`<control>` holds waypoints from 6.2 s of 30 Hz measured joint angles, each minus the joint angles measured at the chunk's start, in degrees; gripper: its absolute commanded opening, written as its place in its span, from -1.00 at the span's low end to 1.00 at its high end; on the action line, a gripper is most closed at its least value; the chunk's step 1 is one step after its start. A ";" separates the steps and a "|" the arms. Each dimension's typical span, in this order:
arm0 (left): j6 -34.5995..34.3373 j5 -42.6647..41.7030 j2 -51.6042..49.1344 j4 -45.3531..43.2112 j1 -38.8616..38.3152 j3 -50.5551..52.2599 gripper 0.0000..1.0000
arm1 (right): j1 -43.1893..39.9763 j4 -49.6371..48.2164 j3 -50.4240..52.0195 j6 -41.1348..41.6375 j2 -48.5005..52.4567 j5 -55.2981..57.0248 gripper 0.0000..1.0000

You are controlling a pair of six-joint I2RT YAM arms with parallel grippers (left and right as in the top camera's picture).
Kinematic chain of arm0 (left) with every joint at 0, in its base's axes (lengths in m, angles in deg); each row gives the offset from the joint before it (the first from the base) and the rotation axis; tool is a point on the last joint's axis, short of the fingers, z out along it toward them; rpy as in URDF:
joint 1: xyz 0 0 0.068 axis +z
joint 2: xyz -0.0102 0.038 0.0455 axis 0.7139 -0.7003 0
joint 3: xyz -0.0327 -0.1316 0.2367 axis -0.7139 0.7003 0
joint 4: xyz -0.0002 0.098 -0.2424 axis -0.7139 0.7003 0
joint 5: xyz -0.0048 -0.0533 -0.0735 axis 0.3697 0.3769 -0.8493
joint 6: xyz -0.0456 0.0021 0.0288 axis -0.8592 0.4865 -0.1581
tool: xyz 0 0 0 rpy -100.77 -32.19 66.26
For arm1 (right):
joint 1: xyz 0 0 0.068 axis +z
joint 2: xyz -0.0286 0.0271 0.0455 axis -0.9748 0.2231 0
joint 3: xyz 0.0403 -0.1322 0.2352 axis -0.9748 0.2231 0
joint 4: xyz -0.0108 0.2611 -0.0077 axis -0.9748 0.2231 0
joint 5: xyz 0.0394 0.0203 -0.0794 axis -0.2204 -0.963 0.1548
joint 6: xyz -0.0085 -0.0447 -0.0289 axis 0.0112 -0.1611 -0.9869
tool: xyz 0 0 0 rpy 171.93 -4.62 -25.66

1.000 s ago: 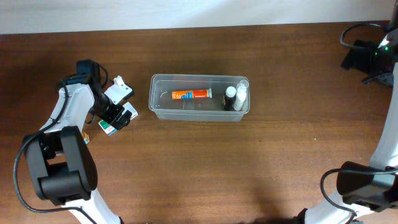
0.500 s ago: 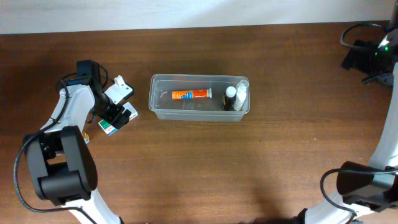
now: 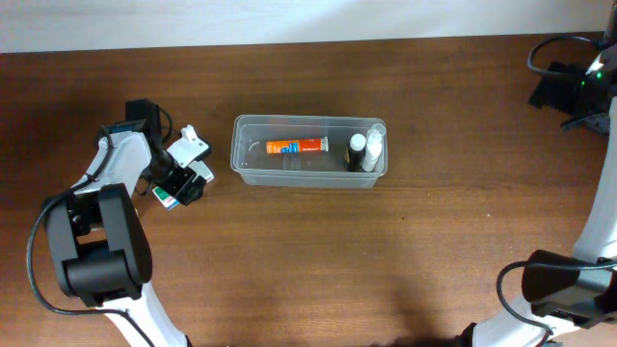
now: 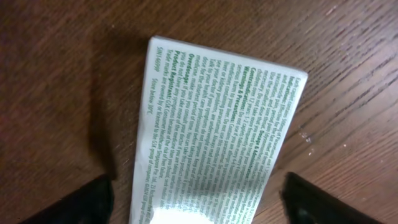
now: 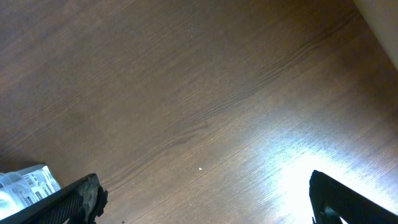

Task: Pack container
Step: 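Move the left gripper down onto the white-green medicine box, then grasp the white-green medicine box with the left gripper and lift, then carry the medicine box over the container and lower it inside, then release the box and move the left gripper to the amber bottle, then grasp the small amber bottle by its blue cap with the left gripper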

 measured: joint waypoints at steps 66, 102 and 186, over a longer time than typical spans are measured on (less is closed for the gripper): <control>1.70 -0.22 -0.55 19.12 -29.81 -35.71 0.06 | 0.00 0.00 0.00 0.00 0.00 0.00 0.97; -25.86 1.55 -2.19 32.87 -17.33 -44.98 0.40 | 0.00 0.00 0.00 -0.02 0.00 0.00 0.97; -45.11 -1.36 4.98 -5.31 19.34 8.39 -0.34 | 0.00 0.00 0.00 0.02 0.00 0.00 0.97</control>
